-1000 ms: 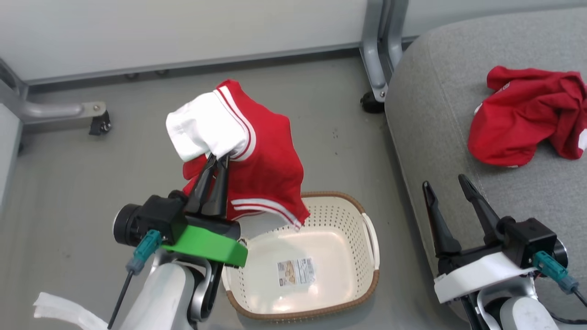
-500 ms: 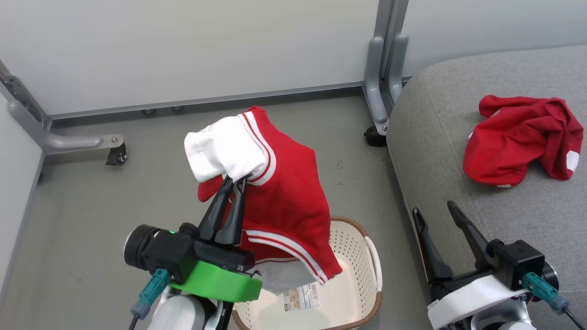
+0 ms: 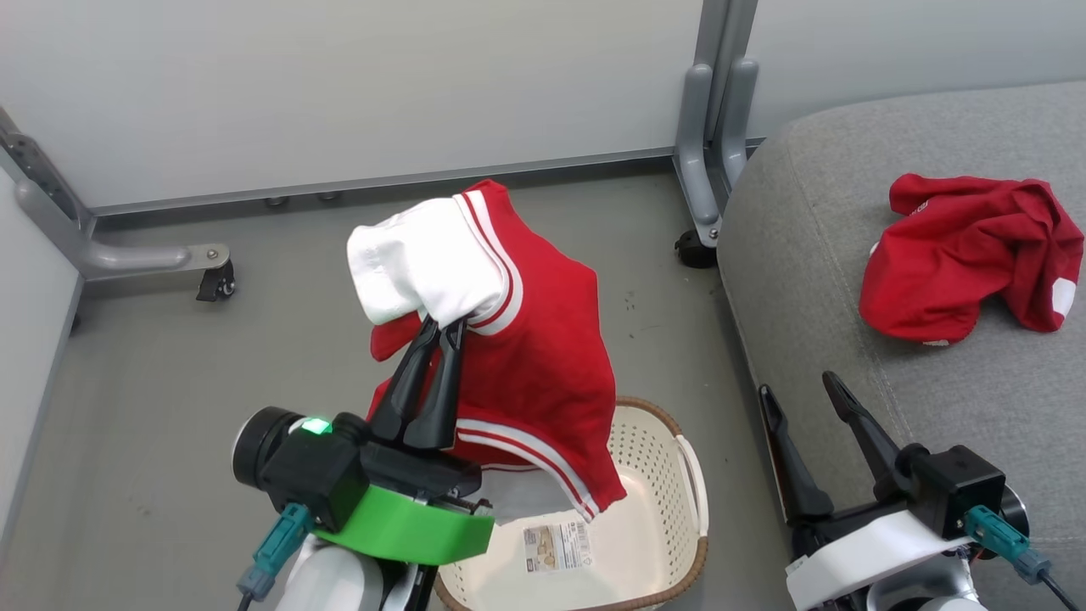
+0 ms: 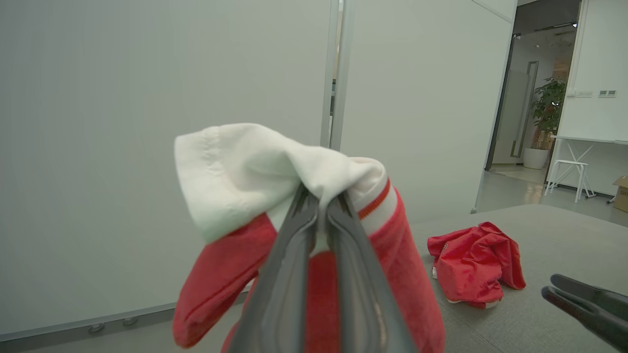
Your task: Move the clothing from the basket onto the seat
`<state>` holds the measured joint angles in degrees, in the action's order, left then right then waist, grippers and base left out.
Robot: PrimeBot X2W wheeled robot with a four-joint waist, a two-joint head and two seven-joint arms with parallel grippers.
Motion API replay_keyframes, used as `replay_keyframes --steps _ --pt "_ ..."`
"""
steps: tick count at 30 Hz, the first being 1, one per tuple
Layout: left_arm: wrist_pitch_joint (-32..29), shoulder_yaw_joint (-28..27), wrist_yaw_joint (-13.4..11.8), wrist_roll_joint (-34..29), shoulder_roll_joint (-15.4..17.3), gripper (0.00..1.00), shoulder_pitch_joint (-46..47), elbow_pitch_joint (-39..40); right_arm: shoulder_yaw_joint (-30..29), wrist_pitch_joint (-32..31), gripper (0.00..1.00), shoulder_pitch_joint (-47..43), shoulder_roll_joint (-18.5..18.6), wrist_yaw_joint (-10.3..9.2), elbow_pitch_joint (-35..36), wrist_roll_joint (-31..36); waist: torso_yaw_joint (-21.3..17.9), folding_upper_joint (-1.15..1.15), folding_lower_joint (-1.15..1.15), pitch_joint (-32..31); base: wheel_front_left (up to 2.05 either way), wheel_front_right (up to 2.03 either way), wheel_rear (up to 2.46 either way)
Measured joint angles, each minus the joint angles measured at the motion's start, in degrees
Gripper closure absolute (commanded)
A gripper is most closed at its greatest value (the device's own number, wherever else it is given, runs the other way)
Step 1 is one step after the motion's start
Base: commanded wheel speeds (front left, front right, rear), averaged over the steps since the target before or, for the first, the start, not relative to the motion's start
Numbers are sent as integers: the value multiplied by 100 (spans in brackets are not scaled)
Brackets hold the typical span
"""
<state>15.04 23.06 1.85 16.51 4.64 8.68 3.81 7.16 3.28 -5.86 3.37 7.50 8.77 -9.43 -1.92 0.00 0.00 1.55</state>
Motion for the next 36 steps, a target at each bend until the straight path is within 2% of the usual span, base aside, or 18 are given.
replay_keyframes --steps 8,13,20,24,32,33,35,36 --pt "-1 -26 67 -49 -25 100 1 49 247 -69 0 43 146 0 -9 -124 32 0 0 52 0 0 0" --pt "0 0 114 -94 -44 100 15 100 817 -177 0 387 460 0 -164 -487 77 0 0 133 0 0 0" --pt "0 107 178 -167 -74 100 164 110 1845 -131 0 1323 795 0 -641 -1007 162 0 0 308 0 0 0" --pt "0 193 219 -178 -99 100 254 88 2305 -57 0 1809 854 0 -991 -1213 241 0 0 370 0 0 0" --pt "0 324 244 -175 -143 100 309 78 2873 152 0 2437 898 -1 -1619 -1544 387 0 0 414 0 0 0" --pt "0 333 244 -175 -144 100 312 76 2941 198 36 2498 900 0 -1667 -1577 401 0 0 416 0 0 0" --pt "0 347 245 -175 -147 100 313 68 3060 258 100 2598 891 0 -1739 -1618 424 0 0 418 0 0 0" --pt "0 346 245 -174 -148 100 314 63 3090 283 100 2631 893 0 -1767 -1627 431 0 0 419 0 0 0"
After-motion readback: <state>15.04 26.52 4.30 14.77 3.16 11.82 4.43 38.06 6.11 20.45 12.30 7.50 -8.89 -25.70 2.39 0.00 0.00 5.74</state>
